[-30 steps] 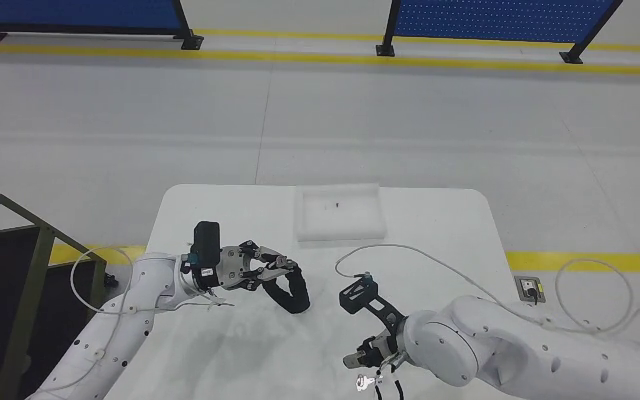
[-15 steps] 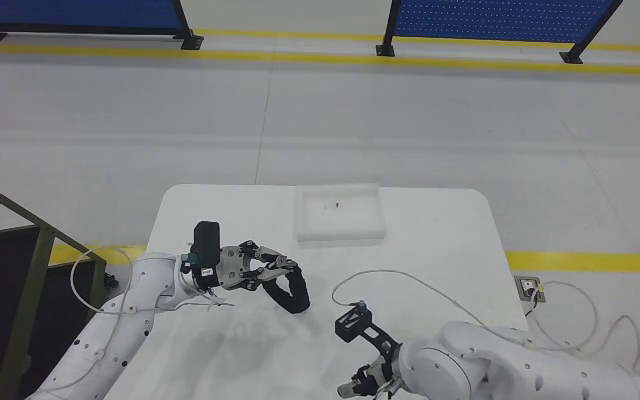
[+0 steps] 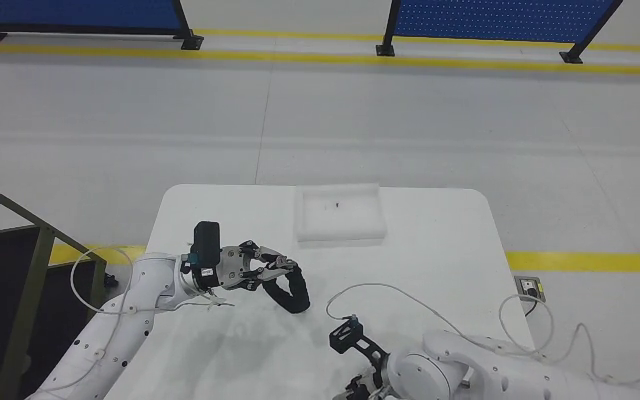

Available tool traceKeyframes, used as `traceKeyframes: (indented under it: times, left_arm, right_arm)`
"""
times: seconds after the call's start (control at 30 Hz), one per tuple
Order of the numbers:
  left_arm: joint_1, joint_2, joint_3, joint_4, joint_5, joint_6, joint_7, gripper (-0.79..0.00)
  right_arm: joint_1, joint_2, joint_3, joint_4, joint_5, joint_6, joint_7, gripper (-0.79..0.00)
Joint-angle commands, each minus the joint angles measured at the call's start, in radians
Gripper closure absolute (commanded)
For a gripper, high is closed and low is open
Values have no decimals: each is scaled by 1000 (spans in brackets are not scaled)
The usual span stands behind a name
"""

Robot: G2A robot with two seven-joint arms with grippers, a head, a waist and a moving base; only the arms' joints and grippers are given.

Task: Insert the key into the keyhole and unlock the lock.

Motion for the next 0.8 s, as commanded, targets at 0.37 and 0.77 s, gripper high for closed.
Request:
traceKeyframes:
  times: [0.37, 0.77]
  left_arm:
    - [0, 0, 0, 0, 0, 0, 0, 0]
    - [0, 0, 0, 0, 0, 0, 0, 0]
  right_arm:
    - [-25, -51, 24, 63, 5, 13, 67, -332]
    - [-40, -82, 40, 77, -67, 100, 116, -34]
